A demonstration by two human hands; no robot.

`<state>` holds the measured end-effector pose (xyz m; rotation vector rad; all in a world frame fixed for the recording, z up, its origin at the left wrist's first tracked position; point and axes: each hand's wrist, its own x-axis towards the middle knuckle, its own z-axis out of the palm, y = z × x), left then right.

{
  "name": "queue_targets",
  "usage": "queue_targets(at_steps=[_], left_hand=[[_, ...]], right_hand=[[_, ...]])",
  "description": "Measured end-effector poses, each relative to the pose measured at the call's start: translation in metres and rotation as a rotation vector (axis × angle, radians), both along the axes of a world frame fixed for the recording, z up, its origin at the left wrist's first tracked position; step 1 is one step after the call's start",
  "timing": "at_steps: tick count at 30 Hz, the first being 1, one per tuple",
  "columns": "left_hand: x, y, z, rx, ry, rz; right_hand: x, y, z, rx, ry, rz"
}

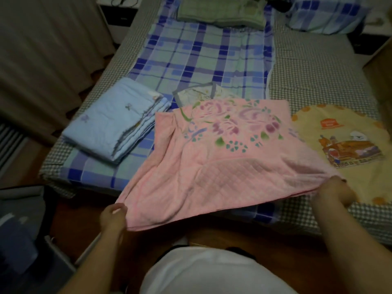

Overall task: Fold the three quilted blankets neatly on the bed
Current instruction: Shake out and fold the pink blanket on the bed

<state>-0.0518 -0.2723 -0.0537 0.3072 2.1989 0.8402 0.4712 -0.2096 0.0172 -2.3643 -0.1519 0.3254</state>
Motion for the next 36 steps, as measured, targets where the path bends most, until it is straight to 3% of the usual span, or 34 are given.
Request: queue_targets(at_steps=[3, 5, 7, 10, 13, 15, 18, 20, 22, 25, 28, 31, 36], left_hand=[[-0.043, 0.014, -0.007, -0.029, -0.134, 0.104], [-0.066, 0.021, -0.013, -0.127, -0.304, 0.106], [-0.077, 0.021, -0.015, -0.166, -0.423, 0.048], [-0.071, 0.015, -0.017, -0.043, -0.507, -0.012], [-0.051, 0.005, -0.016, 0.077, -0.654, 0.047], [-0.037, -0.005, -0.016, 0.123, -0.723, 0.025], [-0.025, -0.017, -0.013, 0.136, -0.550, -0.122], [-0.017, -0.022, -0.004, 0.161, -0.348, -0.277], [-0.008, -0.025, 0.002, 0.235, -0.290, -0.342], [0.005, -0.026, 0.013, 0.299, -0.362, -0.167], [0.023, -0.018, 0.030, 0.389, -0.541, 0.073], [0.051, 0.005, 0.049, 0.464, -0.676, 0.128], [0.105, 0.034, 0.070, 0.531, -0.931, 0.145]], right_hand=[[-0.056, 0.027, 0.029, 0.300, 0.085, -0.042], [-0.091, 0.042, 0.045, 0.403, -0.063, 0.075], [-0.130, 0.057, 0.062, 0.442, -0.198, 0.292], [-0.196, 0.068, 0.071, 0.482, -0.285, 0.582], [-0.261, 0.057, 0.059, 0.449, -0.200, 0.885], [-0.287, 0.044, 0.042, 0.401, -0.142, 0.965], [-0.293, 0.029, 0.015, 0.332, -0.094, 0.954], [-0.284, 0.025, 0.006, 0.261, -0.139, 0.927], [-0.272, 0.024, 0.006, 0.209, -0.200, 0.908], [-0.266, 0.023, 0.013, 0.254, -0.297, 0.994], [-0.272, 0.016, 0.015, 0.298, -0.414, 1.223], [-0.282, -0.002, 0.011, 0.364, -0.458, 1.433], [-0.303, -0.027, -0.004, 0.357, -0.342, 1.371]])
